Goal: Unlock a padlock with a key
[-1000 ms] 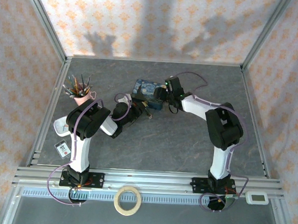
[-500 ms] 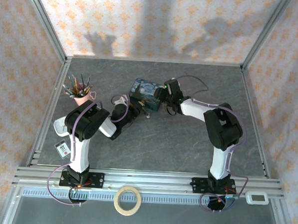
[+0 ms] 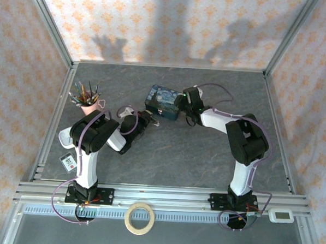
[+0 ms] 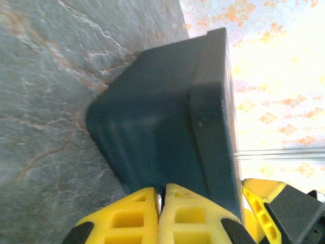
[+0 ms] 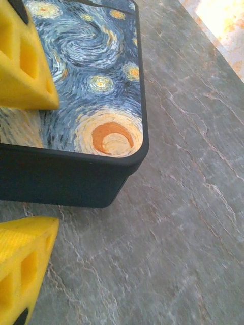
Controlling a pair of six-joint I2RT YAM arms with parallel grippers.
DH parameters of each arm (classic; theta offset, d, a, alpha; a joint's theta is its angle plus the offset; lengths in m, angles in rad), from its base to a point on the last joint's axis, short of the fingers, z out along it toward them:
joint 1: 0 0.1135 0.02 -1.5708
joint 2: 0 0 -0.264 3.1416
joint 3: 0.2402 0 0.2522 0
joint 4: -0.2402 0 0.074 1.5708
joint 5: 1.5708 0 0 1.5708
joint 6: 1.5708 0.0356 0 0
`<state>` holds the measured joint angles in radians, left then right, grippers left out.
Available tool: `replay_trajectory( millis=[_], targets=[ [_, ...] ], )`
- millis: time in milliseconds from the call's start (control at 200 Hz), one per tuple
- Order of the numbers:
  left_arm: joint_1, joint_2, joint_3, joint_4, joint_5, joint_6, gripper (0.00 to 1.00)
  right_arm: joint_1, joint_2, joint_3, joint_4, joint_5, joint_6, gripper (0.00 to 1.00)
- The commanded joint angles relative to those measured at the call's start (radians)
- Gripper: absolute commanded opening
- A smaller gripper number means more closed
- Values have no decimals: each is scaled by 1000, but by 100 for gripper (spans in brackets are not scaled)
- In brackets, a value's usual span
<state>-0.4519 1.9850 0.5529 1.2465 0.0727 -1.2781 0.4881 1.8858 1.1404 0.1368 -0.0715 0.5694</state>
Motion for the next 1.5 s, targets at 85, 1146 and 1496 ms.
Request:
replay_trajectory(
  millis=[85,1146,1496],
  targets=[
    [-2,-68,-19,45,12,0,0,-28,2,23,-56,64,-33,56],
    [-236,-370,186,-1102,121,538,0,-32,-378,-250,-46,285,-281,100],
    [-253,-282,227,-1029,108,489,22,-34,-403,-302,-16,315,-301,100]
  ],
)
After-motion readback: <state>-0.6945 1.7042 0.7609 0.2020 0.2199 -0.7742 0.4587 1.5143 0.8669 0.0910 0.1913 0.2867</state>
